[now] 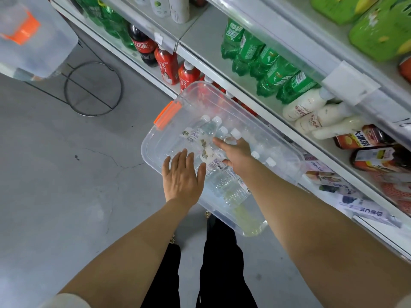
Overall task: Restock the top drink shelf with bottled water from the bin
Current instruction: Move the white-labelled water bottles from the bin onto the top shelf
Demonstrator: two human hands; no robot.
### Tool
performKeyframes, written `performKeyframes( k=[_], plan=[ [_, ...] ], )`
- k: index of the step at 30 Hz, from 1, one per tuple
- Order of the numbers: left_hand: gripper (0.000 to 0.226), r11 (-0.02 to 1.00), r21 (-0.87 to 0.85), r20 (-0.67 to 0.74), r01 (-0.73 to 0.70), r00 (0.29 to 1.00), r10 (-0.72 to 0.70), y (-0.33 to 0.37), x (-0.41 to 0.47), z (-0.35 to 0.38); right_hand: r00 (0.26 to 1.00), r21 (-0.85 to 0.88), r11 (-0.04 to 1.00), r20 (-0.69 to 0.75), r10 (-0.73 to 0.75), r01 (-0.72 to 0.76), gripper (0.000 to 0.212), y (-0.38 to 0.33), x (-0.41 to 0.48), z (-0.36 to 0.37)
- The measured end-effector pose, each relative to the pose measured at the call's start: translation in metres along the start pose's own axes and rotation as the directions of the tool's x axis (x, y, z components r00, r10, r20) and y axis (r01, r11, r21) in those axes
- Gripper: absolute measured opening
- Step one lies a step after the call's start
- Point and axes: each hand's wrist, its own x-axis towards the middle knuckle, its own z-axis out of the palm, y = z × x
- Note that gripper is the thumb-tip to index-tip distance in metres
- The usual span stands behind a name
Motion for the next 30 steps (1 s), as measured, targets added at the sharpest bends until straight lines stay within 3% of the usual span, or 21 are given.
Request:
performKeyframes(
  k=[6, 11, 13, 16, 17, 20, 23, 30],
  plan=[
    [0.083, 0.971, -0.24, 0.111, 0.005, 0.994, 0.022, -0.007, 0.001, -0.025, 0.998, -0.032, 0.999, -0.054, -0.036, 0.034, 0.113, -0.001, -0.029, -0.02],
    [0.07, 0.931, -0.362, 0.123, -0.038, 0.988, 0.088, -0.008, -0.005, -0.059, 0.985, -0.073, 0.991, -0.122, -0.124, 0.115, 0.116, -0.03, -0.073, -0.045],
    [0.066, 0.911, -0.401, 0.093, -0.097, 0.985, 0.145, -0.005, -0.009, -0.075, 0.98, 0.002, 0.989, -0.136, -0.148, 0.15, 0.101, -0.043, -0.096, -0.057],
    [0.064, 0.879, -0.451, 0.048, -0.155, 0.979, 0.198, 0.002, -0.015, -0.1, 0.971, 0.076, 0.975, -0.13, -0.2, 0.211, 0.058, -0.062, -0.135, -0.072],
    [0.064, 0.863, -0.47, 0.023, -0.184, 0.975, 0.22, 0.005, -0.016, -0.111, 0.964, 0.086, 0.967, -0.141, -0.225, 0.238, 0.054, -0.071, -0.151, -0.077],
    [0.067, 0.797, -0.532, -0.068, -0.287, 0.952, 0.298, 0.015, -0.021, -0.151, 0.936, 0.07, 0.948, -0.194, -0.293, 0.311, 0.069, -0.1, -0.199, -0.091],
    [0.073, 0.719, -0.586, -0.175, -0.374, 0.925, 0.339, 0.024, -0.028, -0.193, 0.907, 0.109, 0.925, -0.269, -0.325, 0.364, 0.068, -0.125, -0.244, -0.107],
    [0.083, 0.592, -0.589, -0.368, -0.55, 0.835, 0.41, 0.037, -0.048, -0.264, 0.838, 0.073, 0.893, -0.388, -0.385, 0.444, 0.096, -0.168, -0.351, -0.146]
  ],
)
